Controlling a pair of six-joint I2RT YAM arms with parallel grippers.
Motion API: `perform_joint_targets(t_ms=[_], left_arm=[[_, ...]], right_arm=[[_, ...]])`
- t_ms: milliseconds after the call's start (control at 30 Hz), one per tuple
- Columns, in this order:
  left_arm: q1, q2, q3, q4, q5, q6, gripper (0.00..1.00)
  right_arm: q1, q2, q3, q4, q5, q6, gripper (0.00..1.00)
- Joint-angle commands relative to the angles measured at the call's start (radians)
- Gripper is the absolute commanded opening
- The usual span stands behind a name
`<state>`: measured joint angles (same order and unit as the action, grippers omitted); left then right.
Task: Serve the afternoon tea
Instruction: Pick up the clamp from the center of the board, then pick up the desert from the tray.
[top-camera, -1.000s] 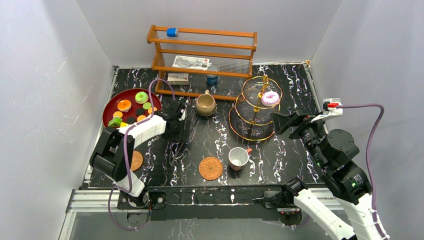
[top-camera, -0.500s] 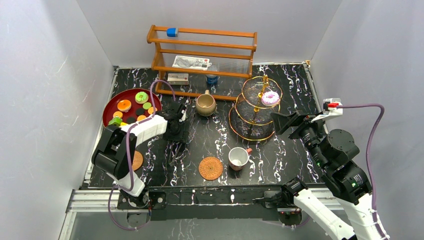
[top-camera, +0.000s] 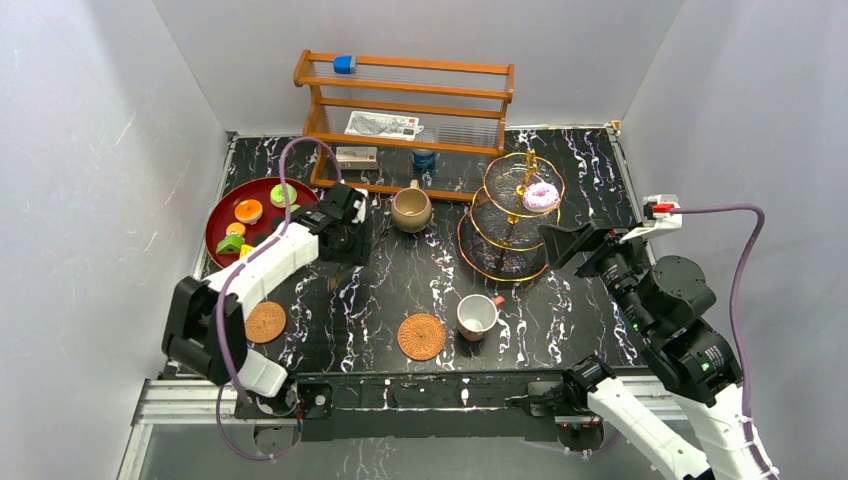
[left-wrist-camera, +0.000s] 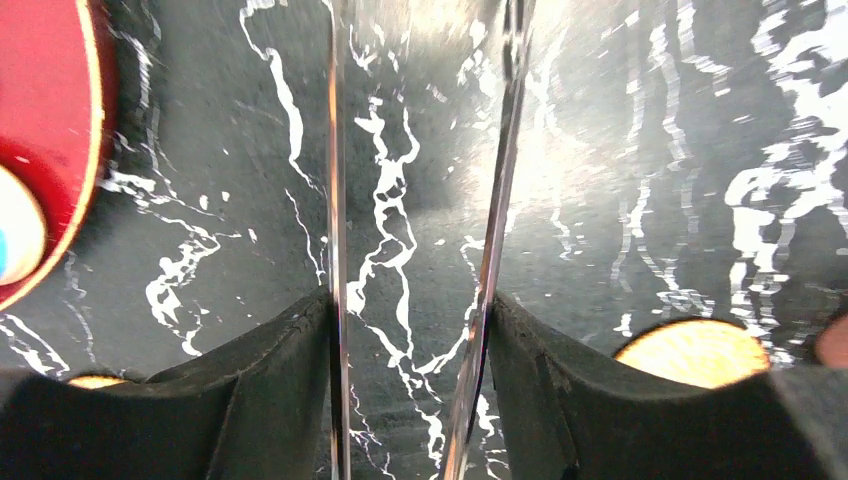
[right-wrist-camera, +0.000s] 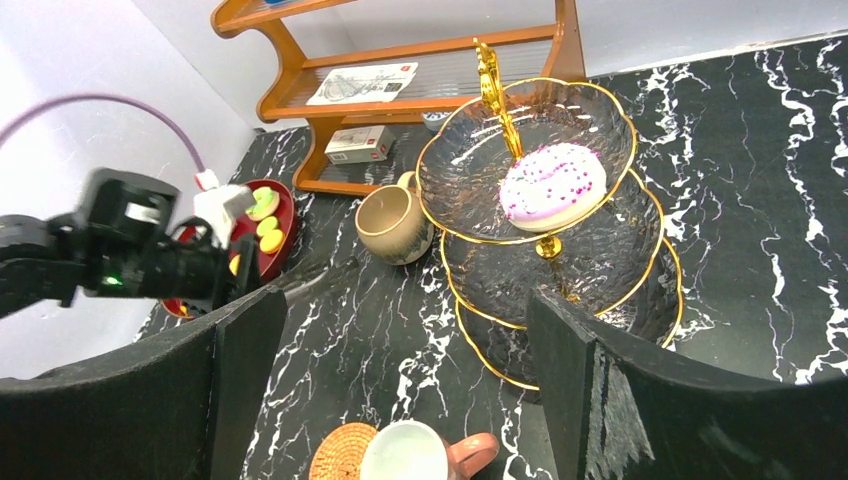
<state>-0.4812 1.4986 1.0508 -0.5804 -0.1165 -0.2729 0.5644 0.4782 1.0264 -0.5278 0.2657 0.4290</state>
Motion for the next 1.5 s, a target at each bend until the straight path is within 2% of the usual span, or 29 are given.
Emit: perform_joint_targets(t_ms=[0,500,833,1100,1467], left_arm=[[0.003,-0.102,0.095,-0.085,-0.009,-0.012,0.52],[0.037,-0.115,0.234,-0.16,-0.13,-0.007,0.47],[0.194,-0.046,0.31,-0.161,-0.217,0.029,0.46],[0.417,0.035,0.309,-0.043,-0.089,0.041,0.44],[0.525,0.184,0.379,0.035,-0.095,0.06,0.45]], right_arm=[[0.003,0.025,0.025,0.04,-0.015,0.025,0.98],[0.004,0.164,0.02,0.02,-0.148,0.025,0.98],[0.004,0.157,0.053,0.031,-0.165,-0.003,0.99],[0.003,0.125,0.059,0.047,-0.176,-0.018,0.99],[0.004,0.116,0.058,0.067,-0.164,-0.025,0.99]])
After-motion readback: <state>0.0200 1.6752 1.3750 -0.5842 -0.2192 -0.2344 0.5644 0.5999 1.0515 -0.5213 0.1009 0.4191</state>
